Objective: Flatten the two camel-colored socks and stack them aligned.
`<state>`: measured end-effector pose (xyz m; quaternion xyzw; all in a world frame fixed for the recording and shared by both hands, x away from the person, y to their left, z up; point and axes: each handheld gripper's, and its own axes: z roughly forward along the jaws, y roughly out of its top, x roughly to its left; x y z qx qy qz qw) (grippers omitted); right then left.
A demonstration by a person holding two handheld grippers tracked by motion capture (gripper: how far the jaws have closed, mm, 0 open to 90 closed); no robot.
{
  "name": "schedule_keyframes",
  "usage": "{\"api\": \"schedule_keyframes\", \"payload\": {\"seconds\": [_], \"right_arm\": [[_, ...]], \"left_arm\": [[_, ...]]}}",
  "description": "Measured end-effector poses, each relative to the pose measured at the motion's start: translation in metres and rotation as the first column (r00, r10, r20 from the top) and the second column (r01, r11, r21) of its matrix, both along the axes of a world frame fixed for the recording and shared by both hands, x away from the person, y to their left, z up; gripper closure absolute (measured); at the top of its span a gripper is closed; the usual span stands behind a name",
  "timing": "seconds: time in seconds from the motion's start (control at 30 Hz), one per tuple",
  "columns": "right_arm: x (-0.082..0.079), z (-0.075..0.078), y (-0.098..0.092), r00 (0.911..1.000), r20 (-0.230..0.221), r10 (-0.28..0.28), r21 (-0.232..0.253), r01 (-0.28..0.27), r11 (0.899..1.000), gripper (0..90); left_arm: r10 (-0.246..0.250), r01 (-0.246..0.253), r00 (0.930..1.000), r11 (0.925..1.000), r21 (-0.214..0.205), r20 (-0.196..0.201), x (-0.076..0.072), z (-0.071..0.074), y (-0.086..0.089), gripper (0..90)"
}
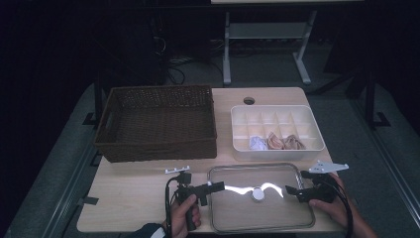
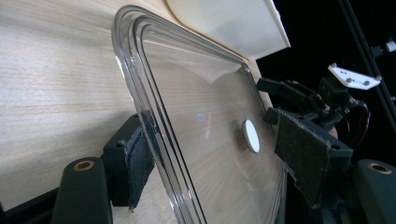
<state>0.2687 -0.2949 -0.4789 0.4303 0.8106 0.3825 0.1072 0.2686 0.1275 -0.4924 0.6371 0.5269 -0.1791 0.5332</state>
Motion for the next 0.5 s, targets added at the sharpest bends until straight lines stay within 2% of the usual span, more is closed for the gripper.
{"api": "schedule_keyframes", "payload": {"seconds": [0.03,0.07,0.1,0.13,0.17,0.2,0.33,0.37,0.43,0.5], "right_arm": [[0.0,0.0,0.0,1.0,-0.002,0.002,0.003,-0.002,1.0,10.3],[0.0,0.0,-0.001,1.0,-0.002,0.005,0.006,-0.005,1.0,10.4],[0.0,0.0,-0.001,1.0,-0.004,0.009,0.011,-0.009,1.0,10.4],[0.0,0.0,-0.001,0.9999,-0.004,0.011,0.013,-0.011,1.0,10.4],[0.0,0.0,-0.001,0.9999,-0.004,0.013,0.014,-0.013,1.0,10.5],[0.0,0.0,-0.002,0.9998,-0.001,0.02,0.019,-0.02,1.0,10.5],[0.0,0.0,-0.002,0.9998,-0.005,0.02,0.026,-0.02,0.999,10.5],[0.001,0.0,-0.003,0.9997,-0.004,0.023,0.029,-0.023,0.999,10.5],[0.002,-0.001,-0.004,0.9996,-0.006,0.028,0.041,-0.028,0.999,10.5],[0.002,0.0,-0.004,0.9994,-0.012,0.031,0.049,-0.031,0.998,10.5]], "left_arm": [[-0.019,0.018,0.9997,0.9996,0.022,0.014,0.0,0.0,0.0,31.3],[-0.026,0.026,0.9995,0.9986,0.045,0.015,0.001,-0.001,0.0,38.9],[-0.037,0.036,0.9991,0.9981,0.05,0.019,0.001,-0.001,0.0,43.7],[-0.04,0.039,0.9989,0.9969,0.068,0.023,0.001,0.0,-0.002,44.8],[-0.063,0.06,0.9975,0.993,0.102,0.031,0.001,0.002,-0.003,50.1],[-0.072,0.067,0.9966,0.9924,0.104,0.041,0.001,0.002,-0.004,54.2],[-0.092,0.087,0.9934,0.993,0.081,0.068,0.002,0.004,0.0,57.6],[-0.105,0.098,0.9901,0.9922,0.078,0.093,0.002,0.005,0.001,59.2],[-0.114,0.107,0.9876,0.992,0.067,0.108,0.002,0.006,0.003,60.3],[-0.135,0.127,0.9802,0.9899,0.063,0.144,0.002,0.008,0.007,62.3]]}}
